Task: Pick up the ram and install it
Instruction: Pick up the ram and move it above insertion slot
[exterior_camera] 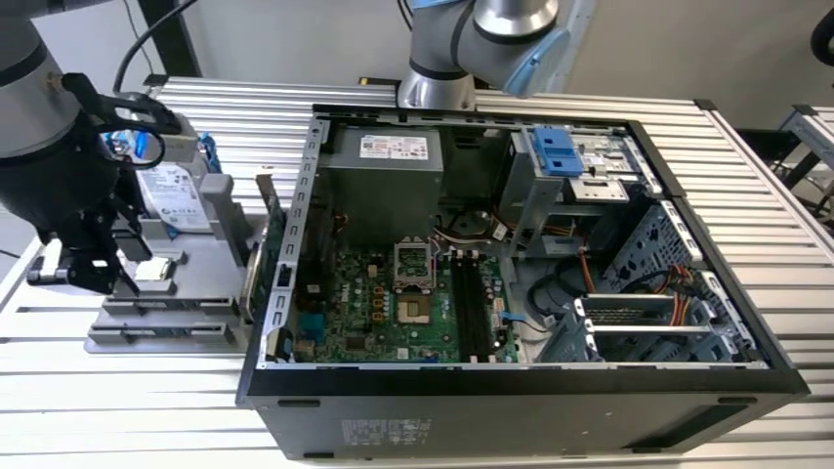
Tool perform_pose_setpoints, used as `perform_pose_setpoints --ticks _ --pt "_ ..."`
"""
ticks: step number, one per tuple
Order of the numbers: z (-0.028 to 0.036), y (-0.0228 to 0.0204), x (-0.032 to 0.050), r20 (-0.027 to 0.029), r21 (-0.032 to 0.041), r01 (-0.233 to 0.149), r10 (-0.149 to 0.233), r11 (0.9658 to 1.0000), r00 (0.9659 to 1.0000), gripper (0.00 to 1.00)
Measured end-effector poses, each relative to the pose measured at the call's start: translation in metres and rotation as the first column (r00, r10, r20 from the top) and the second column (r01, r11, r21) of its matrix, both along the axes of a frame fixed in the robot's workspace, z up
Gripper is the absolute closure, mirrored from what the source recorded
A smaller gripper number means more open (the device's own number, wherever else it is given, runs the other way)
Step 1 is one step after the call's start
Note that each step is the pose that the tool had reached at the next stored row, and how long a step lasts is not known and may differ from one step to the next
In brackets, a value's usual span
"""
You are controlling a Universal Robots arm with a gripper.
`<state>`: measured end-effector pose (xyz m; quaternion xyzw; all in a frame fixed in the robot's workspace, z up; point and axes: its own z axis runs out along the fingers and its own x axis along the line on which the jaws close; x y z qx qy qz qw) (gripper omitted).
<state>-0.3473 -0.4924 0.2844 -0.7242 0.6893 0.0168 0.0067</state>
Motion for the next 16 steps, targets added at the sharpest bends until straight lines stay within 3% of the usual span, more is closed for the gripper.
perform_pose_setpoints --ticks 6,8,16 --pt "-0.0058 0.0000 0.0000 -0.0002 -0.0006 0.000 0.000 1.0000 1.0000 0.00" --pt "-0.0127 0.0000 -0.0001 -0.0009 -0.0006 0.000 0.000 1.0000 1.0000 0.00" --pt "-0.0225 0.0000 0.0000 -0.0019 -0.0046 0.001 -0.001 1.0000 1.0000 0.00"
